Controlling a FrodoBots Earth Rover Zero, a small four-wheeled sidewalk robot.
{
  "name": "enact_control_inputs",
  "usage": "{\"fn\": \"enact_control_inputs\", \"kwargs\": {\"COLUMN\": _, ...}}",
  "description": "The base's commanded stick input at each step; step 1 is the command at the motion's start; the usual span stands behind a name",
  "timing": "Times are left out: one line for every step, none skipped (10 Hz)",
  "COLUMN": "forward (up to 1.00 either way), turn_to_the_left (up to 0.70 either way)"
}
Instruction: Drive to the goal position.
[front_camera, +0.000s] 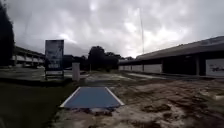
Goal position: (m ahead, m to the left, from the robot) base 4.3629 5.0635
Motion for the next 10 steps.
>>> {"fn": "enact_control_inputs", "kwargs": {"forward": 0.0, "turn_to_the_left": 0.0}}
{"fn": "enact_control_inputs", "kwargs": {"forward": 0.0, "turn_to_the_left": 0.47}}
{"fn": "enact_control_inputs", "kwargs": {"forward": 0.0, "turn_to_the_left": 0.7}}
{"fn": "enact_control_inputs", "kwargs": {"forward": 0.0, "turn_to_the_left": 0.7}}
{"fn": "enact_control_inputs", "kwargs": {"forward": 0.0, "turn_to_the_left": 0.7}}
{"fn": "enact_control_inputs", "kwargs": {"forward": 0.0, "turn_to_the_left": 0.23}}
{"fn": "enact_control_inputs", "kwargs": {"forward": 0.0, "turn_to_the_left": 0.0}}
{"fn": "enact_control_inputs", "kwargs": {"forward": 0.0, "turn_to_the_left": 0.0}}
{"fn": "enact_control_inputs", "kwargs": {"forward": 0.0, "turn_to_the_left": 0.0}}
{"fn": "enact_control_inputs", "kwargs": {"forward": 0.0, "turn_to_the_left": 0.0}}
